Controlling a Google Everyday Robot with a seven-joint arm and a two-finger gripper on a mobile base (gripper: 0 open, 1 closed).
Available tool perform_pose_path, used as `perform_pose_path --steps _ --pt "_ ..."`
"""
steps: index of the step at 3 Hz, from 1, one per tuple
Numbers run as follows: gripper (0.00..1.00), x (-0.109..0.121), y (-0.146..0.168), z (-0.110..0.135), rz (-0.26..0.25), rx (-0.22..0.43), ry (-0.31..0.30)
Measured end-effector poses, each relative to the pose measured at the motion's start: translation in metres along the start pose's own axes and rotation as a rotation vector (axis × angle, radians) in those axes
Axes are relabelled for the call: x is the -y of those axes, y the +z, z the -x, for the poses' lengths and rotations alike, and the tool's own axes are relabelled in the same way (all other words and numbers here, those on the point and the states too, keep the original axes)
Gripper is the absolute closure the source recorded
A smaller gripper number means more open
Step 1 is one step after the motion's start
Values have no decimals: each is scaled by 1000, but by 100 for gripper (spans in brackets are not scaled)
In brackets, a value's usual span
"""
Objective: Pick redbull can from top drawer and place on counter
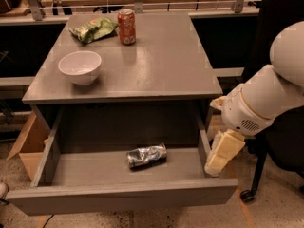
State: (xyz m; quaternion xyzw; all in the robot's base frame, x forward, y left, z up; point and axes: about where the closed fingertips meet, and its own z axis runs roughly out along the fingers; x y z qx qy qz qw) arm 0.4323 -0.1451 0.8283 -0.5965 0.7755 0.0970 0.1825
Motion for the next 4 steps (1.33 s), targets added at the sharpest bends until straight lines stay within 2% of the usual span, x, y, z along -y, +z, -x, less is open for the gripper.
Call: perform_pose_path --steps 2,3,4 --pt "0 5 96 23 111 38 -57" --pt "0 9 132 34 135 78 -70" --pt "0 19 156 47 137 131 -80"
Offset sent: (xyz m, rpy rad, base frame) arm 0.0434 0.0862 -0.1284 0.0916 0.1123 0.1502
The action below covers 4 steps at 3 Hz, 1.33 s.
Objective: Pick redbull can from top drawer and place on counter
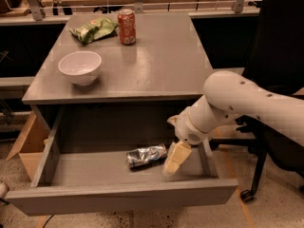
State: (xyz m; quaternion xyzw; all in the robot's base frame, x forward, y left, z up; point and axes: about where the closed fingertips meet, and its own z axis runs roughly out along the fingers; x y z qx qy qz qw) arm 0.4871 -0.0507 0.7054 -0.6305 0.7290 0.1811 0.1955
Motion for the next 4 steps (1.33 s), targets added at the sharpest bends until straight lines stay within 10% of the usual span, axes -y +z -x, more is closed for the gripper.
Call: perform_pose_path --steps 4 --pt "0 14 56 12 4 126 -21"
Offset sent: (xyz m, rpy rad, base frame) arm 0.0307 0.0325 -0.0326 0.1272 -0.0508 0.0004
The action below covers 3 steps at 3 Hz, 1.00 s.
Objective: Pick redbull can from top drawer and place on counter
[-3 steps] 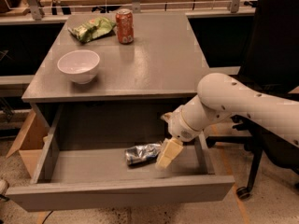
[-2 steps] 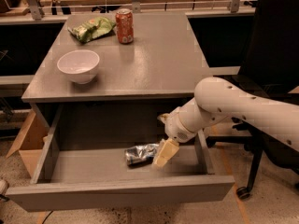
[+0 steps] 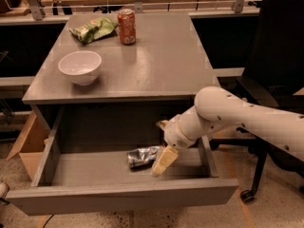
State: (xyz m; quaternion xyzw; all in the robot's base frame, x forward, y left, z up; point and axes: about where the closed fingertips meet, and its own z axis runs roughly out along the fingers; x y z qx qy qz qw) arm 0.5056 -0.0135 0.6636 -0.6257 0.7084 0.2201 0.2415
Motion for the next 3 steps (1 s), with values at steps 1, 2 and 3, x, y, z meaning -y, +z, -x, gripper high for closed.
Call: perform_pose_path --steps 1,2,3 --pt "0 -6 12 -4 16 -1 1" --pt "0 -10 22 -7 37 4 5" --pt "0 -12 30 -8 54 8 9"
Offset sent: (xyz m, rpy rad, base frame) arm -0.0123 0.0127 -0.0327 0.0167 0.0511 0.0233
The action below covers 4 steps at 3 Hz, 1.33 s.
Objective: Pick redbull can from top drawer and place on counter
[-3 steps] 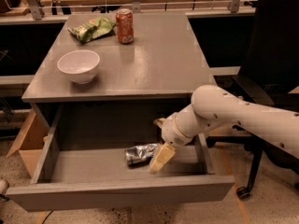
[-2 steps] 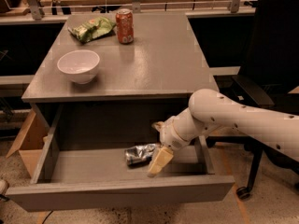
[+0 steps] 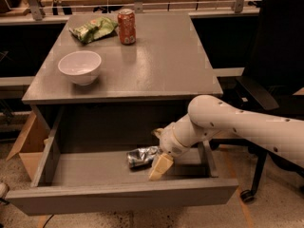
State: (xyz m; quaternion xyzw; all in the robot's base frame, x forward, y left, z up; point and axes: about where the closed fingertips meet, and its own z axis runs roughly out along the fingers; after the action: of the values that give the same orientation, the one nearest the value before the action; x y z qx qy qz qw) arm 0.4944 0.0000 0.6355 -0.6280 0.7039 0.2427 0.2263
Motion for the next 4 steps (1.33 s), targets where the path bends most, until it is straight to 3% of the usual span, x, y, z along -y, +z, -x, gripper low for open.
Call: perform_pose_path --steps 1,4 --pt "18 -2 6 -1 13 5 5" --pt "88 -1 1 5 18 40 -2"
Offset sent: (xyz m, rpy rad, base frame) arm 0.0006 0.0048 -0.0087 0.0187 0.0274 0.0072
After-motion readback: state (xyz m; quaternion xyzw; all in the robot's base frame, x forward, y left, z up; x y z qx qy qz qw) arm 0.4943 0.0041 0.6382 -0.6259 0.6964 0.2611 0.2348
